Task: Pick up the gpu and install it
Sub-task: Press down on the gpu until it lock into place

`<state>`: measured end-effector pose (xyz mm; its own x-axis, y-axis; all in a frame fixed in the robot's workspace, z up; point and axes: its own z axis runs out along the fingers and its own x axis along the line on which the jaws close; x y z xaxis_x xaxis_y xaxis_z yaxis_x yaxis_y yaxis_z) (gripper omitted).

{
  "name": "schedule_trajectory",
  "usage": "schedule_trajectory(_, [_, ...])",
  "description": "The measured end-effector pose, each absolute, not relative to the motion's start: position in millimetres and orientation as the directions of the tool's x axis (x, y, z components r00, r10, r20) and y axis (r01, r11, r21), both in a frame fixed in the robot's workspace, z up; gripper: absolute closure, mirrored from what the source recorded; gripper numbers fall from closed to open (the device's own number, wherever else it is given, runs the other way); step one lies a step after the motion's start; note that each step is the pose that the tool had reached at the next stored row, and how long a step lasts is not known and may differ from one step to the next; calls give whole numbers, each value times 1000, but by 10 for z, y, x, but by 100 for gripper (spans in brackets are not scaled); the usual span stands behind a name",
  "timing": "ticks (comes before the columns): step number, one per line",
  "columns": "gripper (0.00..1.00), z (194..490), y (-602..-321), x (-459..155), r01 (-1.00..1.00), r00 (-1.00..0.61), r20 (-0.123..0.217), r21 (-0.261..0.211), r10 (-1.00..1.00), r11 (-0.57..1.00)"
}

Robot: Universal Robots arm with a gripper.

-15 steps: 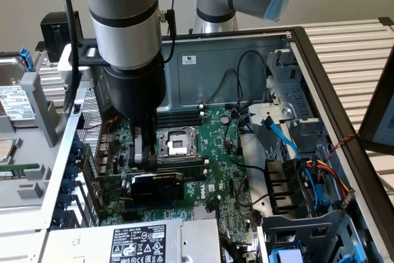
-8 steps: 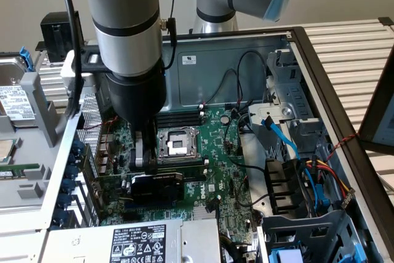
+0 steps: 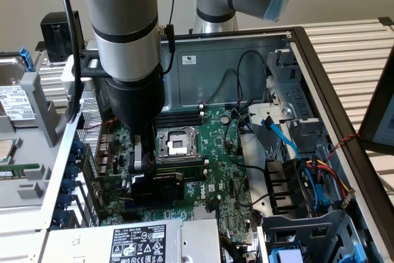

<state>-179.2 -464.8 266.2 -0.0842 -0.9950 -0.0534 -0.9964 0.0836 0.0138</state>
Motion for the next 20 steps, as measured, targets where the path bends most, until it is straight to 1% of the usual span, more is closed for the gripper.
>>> schedule_trajectory(7, [89, 2659, -4645, -1816, -996, -89, -62, 19, -994, 88])
schedule_trajectory(16, [89, 3047, -4647, -1816, -996, -89, -63, 20, -994, 88])
schedule_trajectory(20, [89, 3074, -4647, -1816, -996, -89, -63, 20, -994, 88])
